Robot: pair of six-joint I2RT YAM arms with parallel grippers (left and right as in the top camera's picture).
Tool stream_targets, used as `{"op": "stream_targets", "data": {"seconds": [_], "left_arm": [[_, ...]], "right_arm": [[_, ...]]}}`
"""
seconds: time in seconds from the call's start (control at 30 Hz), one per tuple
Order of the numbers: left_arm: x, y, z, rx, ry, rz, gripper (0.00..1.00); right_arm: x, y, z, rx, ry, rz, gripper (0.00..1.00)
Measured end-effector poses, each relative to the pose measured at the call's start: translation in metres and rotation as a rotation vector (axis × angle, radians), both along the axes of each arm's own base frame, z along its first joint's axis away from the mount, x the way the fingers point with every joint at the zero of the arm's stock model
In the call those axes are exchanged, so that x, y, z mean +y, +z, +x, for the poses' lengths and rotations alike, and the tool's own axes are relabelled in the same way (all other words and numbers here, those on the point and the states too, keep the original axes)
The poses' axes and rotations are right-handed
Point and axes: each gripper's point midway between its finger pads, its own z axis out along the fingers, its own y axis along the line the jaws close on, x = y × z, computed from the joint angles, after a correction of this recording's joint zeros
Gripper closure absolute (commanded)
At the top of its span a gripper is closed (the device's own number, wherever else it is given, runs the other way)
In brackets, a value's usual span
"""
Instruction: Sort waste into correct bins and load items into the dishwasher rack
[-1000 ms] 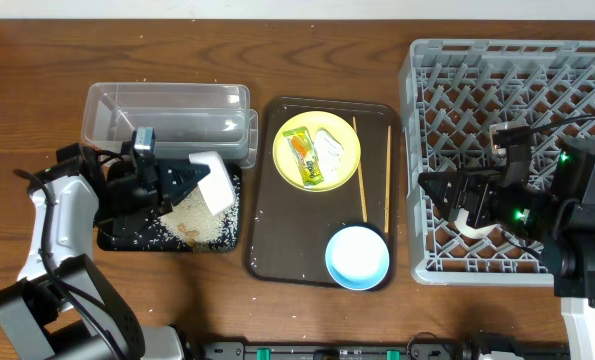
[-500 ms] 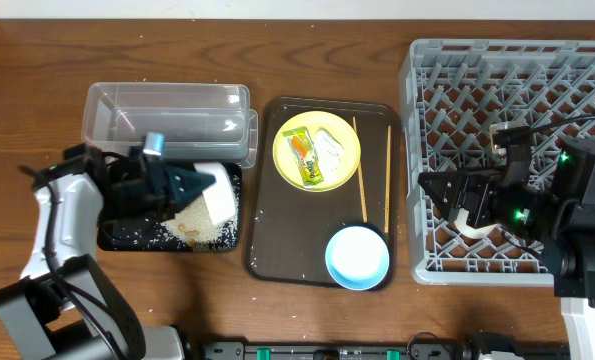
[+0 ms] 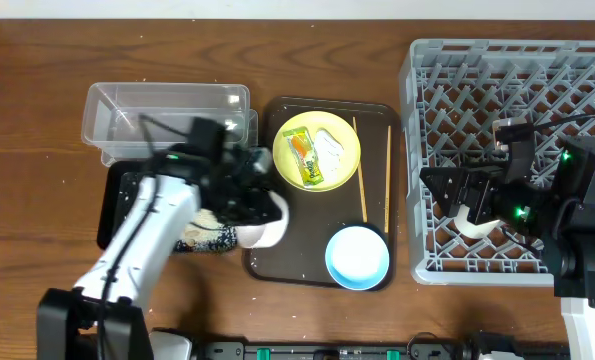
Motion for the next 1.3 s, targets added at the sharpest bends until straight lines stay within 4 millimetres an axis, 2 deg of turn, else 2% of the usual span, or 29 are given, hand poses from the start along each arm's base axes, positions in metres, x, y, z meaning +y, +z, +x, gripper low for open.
{"op": "stream_targets", "data": {"seconds": [0.13,0.5,0.53,0.57,0.63,0.73,0.87,0.93,1.0,1.07,1.2,1.3], "left_arm": [[-0.019,-0.007,-0.003,-0.02,-0.009,0.073,0.94],[-0.037,-0.026,-0.017,-0.107,-0.002,0.326,0.92],[-0.039,-0.027,-0.018,-0.119,-0.003,0.347,0.87],[-0.04,-0.028,-0.019,-0.132,-0.001,0.37,0.76],[-0.042,-0.029,-0.02,-0.164,0.004,0.404,0.75],[-0.043,-0.029,-0.017,-0.195,0.017,0.424,0.62],[-0.037,-0.029,-0.011,-0.202,0.056,0.448,0.59],[-0.031,-0.029,-0.008,-0.199,0.068,0.46,0.52],[-0.023,-0.022,-0.004,-0.213,0.078,0.472,0.38],[-0.021,-0.006,0.005,-0.264,0.088,0.449,0.29],[-0.023,0.041,0.035,-0.436,0.108,0.371,0.27],[-0.017,0.055,0.06,-0.507,0.135,0.35,0.27]], "right_arm": [[0.0,0.0,0.0,0.002,0.0,0.0,0.1],[0.0,-0.001,-0.001,0.01,0.0,0.001,0.1],[0.0,-0.002,-0.002,0.012,0.0,0.001,0.1],[0.0,-0.002,-0.002,0.016,0.0,0.001,0.1],[0.001,-0.004,-0.004,0.025,0.002,0.0,0.1],[0.003,-0.005,-0.005,0.03,0.01,-0.001,0.09],[0.006,-0.005,-0.007,0.032,0.023,-0.005,0.09],[0.007,-0.006,-0.007,0.035,0.024,-0.01,0.09],[0.006,-0.007,-0.007,0.037,0.017,-0.016,0.09],[0.005,-0.008,-0.006,0.039,0.015,-0.018,0.09],[0.005,-0.009,-0.006,0.042,0.013,-0.02,0.09],[0.004,-0.009,-0.005,0.043,0.011,-0.022,0.09]]}}
